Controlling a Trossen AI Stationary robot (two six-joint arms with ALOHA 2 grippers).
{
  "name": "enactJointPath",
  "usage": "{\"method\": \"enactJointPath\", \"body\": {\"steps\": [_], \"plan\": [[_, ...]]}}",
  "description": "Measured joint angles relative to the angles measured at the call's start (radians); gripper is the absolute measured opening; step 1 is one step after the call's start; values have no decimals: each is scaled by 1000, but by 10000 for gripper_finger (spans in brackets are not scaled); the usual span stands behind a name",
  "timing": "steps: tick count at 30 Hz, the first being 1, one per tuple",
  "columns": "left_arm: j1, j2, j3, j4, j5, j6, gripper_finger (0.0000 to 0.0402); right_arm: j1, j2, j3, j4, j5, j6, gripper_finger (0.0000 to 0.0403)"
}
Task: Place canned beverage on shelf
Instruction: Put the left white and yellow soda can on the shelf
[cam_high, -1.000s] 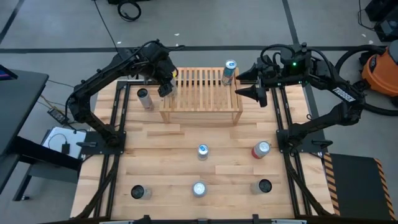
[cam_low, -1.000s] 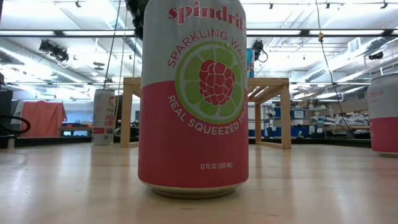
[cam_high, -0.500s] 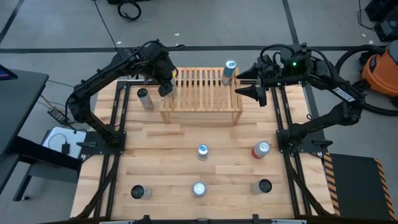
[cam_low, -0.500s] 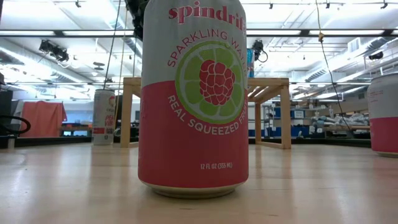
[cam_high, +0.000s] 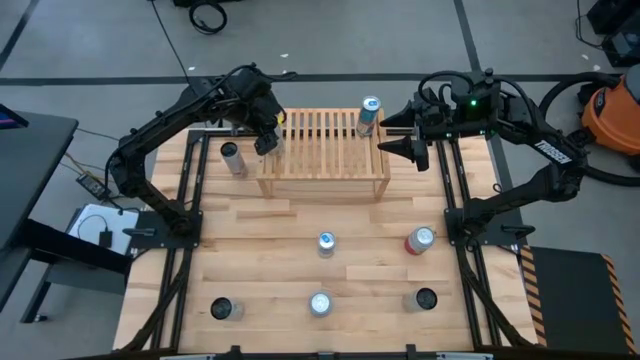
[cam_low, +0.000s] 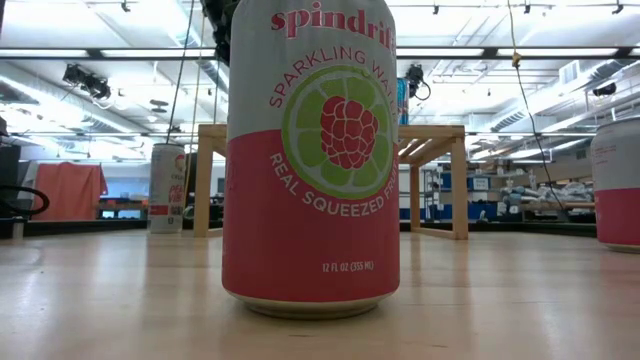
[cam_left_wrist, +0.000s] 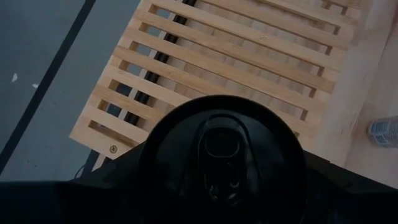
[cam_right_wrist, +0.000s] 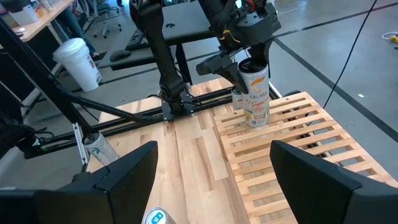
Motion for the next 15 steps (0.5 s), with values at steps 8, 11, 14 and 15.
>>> {"method": "enactJointPath", "body": {"steps": [8,11,14,15], "plan": [[-13,4,-3,38,1,5,291,0,0,0,0,0,0,321],[-13,4,-3,40,2,-1,291,0,0,0,0,0,0,321],[-22,4,-3,41,-19,-12,291,0,0,0,0,0,0,321],[-28,4,-3,42,-46,-23,291,0,0,0,0,0,0,321]]}}
